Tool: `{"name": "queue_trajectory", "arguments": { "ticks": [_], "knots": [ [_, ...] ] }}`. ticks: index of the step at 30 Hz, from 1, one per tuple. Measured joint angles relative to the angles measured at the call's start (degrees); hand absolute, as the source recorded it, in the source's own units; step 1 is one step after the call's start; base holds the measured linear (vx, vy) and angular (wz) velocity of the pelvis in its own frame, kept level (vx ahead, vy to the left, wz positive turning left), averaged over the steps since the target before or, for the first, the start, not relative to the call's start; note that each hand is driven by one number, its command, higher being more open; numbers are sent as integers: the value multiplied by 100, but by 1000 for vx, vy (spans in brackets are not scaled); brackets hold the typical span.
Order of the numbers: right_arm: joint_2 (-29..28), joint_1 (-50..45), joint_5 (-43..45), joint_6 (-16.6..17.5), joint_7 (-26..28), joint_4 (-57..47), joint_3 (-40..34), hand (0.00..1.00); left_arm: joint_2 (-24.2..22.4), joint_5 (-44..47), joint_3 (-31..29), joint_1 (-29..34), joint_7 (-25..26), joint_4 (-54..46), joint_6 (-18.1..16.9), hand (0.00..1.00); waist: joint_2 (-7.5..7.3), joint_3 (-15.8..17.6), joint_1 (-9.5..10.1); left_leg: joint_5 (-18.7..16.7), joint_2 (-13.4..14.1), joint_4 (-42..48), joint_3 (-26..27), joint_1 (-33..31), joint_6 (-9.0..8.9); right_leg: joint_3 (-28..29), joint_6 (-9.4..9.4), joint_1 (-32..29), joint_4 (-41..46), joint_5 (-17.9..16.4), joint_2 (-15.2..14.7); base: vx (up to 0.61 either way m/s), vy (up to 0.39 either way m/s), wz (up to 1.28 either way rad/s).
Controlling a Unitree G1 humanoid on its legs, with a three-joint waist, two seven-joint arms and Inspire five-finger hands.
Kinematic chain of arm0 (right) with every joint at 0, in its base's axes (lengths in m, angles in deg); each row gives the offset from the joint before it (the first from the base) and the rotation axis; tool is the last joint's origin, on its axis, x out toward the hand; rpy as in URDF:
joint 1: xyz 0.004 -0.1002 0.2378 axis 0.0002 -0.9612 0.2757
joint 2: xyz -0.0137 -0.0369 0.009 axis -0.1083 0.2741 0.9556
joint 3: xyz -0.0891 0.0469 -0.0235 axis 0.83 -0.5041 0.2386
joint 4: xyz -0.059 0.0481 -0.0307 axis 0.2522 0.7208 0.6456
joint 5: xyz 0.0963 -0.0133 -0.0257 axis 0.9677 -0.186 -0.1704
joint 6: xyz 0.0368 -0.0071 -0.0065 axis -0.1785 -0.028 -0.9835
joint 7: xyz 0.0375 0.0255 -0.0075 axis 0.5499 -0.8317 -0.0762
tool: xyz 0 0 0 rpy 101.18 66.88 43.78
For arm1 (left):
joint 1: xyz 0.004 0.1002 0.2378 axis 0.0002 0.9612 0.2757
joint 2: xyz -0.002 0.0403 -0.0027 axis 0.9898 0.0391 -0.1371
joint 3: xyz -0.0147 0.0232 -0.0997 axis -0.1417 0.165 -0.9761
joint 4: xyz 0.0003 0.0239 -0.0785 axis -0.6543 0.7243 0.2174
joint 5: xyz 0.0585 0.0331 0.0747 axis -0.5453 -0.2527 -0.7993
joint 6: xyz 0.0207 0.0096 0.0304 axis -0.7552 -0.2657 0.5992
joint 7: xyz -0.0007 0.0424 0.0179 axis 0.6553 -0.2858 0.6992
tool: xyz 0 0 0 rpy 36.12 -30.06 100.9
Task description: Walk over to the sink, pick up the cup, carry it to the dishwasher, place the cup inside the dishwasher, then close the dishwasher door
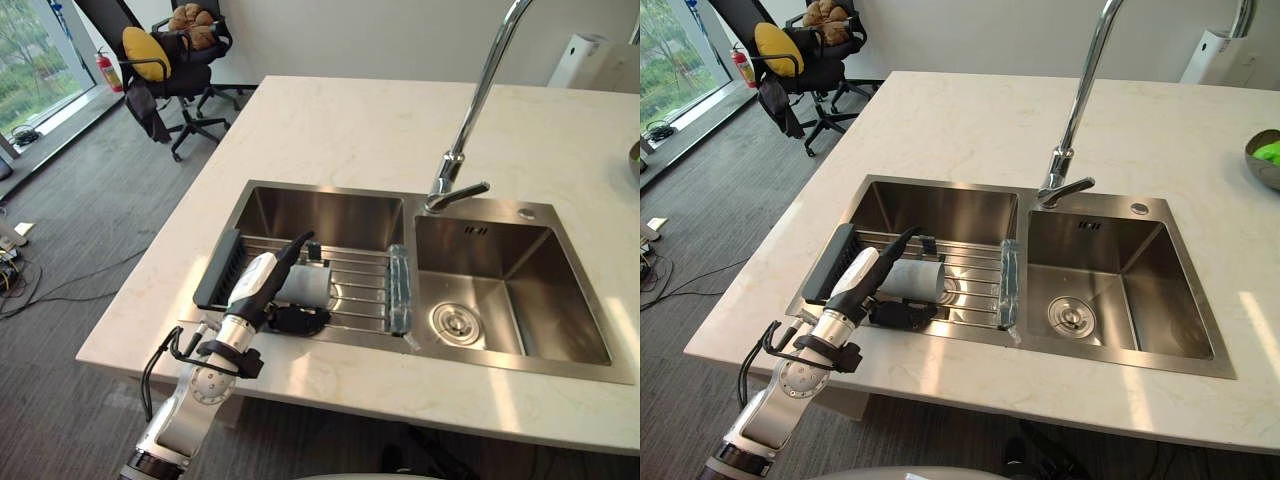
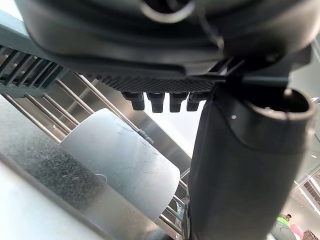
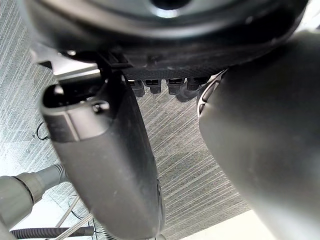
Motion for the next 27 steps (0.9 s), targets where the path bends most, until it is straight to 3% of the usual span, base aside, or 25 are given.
{"name": "queue_trajectory", "arguments": {
  "ticks": [14,21,27],
  "knots": [
    [15,6,53,44,5,-7,-46,100,71,-168,5,-417,-83,316,319,100,102,52,-98,-1,15,-55,121,81,-2,99,2,-13,-1,1,30,-1,0,-3],
    [22,10,54,26,16,-23,-66,100,453,-217,228,-1014,-830,496,756,100,127,59,-159,-3,17,-66,152,102,-4,131,2,-16,-1,1,38,-2,-1,-1],
    [21,14,54,-15,120,-33,-175,100,672,-200,244,-1333,-1301,711,878,100,178,86,-248,-25,45,-80,259,148,-20,230,2,-40,-1,2,78,-11,-6,-9]
  ]
}}
